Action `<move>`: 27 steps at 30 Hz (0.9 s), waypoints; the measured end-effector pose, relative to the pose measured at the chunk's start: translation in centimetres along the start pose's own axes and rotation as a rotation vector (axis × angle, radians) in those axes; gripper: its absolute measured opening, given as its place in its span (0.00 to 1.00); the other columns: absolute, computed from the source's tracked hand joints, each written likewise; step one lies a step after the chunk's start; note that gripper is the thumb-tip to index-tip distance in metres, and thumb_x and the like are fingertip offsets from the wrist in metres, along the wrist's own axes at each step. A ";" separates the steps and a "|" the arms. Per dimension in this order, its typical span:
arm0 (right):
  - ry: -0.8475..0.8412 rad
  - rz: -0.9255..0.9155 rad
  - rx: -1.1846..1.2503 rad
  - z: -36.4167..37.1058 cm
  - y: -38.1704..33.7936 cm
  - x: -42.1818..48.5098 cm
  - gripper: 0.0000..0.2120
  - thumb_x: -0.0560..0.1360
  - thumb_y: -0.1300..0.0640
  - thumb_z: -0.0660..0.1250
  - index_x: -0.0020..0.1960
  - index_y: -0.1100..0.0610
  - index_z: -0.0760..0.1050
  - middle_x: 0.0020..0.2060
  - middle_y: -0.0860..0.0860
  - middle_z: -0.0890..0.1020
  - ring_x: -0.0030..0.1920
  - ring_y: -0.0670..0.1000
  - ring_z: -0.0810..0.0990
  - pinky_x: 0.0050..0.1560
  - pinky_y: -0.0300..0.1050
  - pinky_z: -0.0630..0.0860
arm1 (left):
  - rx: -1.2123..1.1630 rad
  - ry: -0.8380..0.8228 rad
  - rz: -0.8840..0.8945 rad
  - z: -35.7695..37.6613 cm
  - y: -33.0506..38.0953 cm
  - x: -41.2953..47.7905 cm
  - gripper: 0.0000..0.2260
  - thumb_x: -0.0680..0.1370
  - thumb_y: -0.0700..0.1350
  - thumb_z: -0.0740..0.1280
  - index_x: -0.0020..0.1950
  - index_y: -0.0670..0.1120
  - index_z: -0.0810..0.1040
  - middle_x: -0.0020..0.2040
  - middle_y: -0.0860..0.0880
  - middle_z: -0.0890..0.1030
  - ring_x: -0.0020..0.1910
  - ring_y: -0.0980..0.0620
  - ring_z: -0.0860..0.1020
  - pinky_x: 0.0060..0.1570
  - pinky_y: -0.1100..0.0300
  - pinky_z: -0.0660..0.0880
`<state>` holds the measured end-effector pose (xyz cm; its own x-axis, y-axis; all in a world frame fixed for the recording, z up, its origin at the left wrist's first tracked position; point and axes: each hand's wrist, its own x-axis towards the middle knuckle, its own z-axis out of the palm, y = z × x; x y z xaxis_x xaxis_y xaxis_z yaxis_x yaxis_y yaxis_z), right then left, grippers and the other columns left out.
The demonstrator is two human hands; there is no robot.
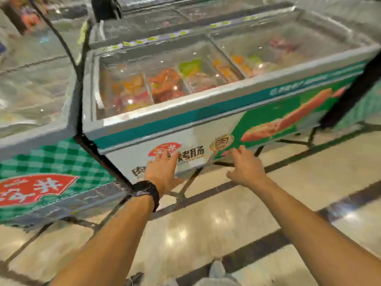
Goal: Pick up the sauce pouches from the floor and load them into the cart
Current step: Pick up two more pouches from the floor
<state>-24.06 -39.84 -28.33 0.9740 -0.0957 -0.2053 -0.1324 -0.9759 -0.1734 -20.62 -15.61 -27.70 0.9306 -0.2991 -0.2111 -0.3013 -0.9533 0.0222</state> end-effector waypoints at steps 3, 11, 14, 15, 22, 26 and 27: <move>0.055 0.175 0.064 -1.6 8.0 -1.5 0.30 0.71 0.46 0.70 0.69 0.53 0.64 0.63 0.54 0.69 0.63 0.58 0.70 0.55 0.54 0.75 | 0.021 0.035 0.183 -2.0 7.9 4.1 0.33 0.76 0.62 0.68 0.77 0.54 0.60 0.69 0.47 0.70 0.65 0.45 0.72 0.61 0.48 0.75; 0.140 0.573 0.154 -5.2 25.1 -5.7 0.34 0.72 0.46 0.71 0.73 0.52 0.61 0.67 0.55 0.66 0.66 0.59 0.68 0.58 0.54 0.74 | 0.088 0.097 0.589 -5.8 28.2 14.8 0.34 0.75 0.61 0.68 0.77 0.53 0.59 0.67 0.46 0.71 0.62 0.43 0.73 0.60 0.46 0.75; 0.143 0.690 0.152 -6.3 30.0 -6.0 0.34 0.71 0.47 0.71 0.72 0.52 0.62 0.64 0.54 0.68 0.64 0.58 0.70 0.56 0.53 0.75 | 0.137 0.106 0.720 -6.7 34.5 17.8 0.34 0.76 0.61 0.68 0.77 0.52 0.59 0.65 0.44 0.71 0.61 0.42 0.73 0.56 0.46 0.75; 0.139 0.725 0.148 -6.6 31.6 -5.8 0.34 0.71 0.47 0.71 0.72 0.52 0.62 0.64 0.54 0.68 0.63 0.58 0.71 0.56 0.53 0.76 | 0.150 0.108 0.753 -6.7 36.4 19.1 0.33 0.76 0.62 0.68 0.76 0.52 0.60 0.64 0.44 0.71 0.60 0.42 0.74 0.55 0.46 0.76; 0.147 0.991 0.202 -8.8 41.7 -2.8 0.33 0.70 0.44 0.72 0.70 0.50 0.64 0.64 0.54 0.70 0.63 0.57 0.72 0.55 0.52 0.75 | 0.229 0.051 0.998 -7.1 50.6 27.8 0.32 0.76 0.61 0.66 0.76 0.50 0.61 0.68 0.44 0.69 0.66 0.40 0.71 0.59 0.46 0.72; 0.205 1.080 0.194 -11.3 47.8 -1.9 0.34 0.71 0.46 0.70 0.73 0.51 0.62 0.66 0.54 0.68 0.64 0.58 0.71 0.57 0.53 0.76 | 0.184 0.065 1.125 -8.1 59.8 30.7 0.34 0.78 0.61 0.65 0.78 0.50 0.56 0.70 0.43 0.68 0.67 0.40 0.70 0.60 0.46 0.72; 0.211 1.099 0.201 -11.7 49.3 -2.1 0.34 0.71 0.46 0.70 0.73 0.52 0.61 0.66 0.54 0.68 0.65 0.58 0.71 0.57 0.53 0.76 | 0.173 0.059 1.156 -8.3 61.8 31.2 0.34 0.77 0.61 0.65 0.78 0.50 0.57 0.69 0.43 0.68 0.67 0.41 0.70 0.60 0.46 0.72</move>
<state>-30.43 -90.06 -25.14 0.3210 -0.9301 -0.1784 -0.9426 -0.2956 -0.1551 -8.49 -84.21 -24.82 0.0913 -0.9901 -0.1065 -0.9947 -0.0957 0.0370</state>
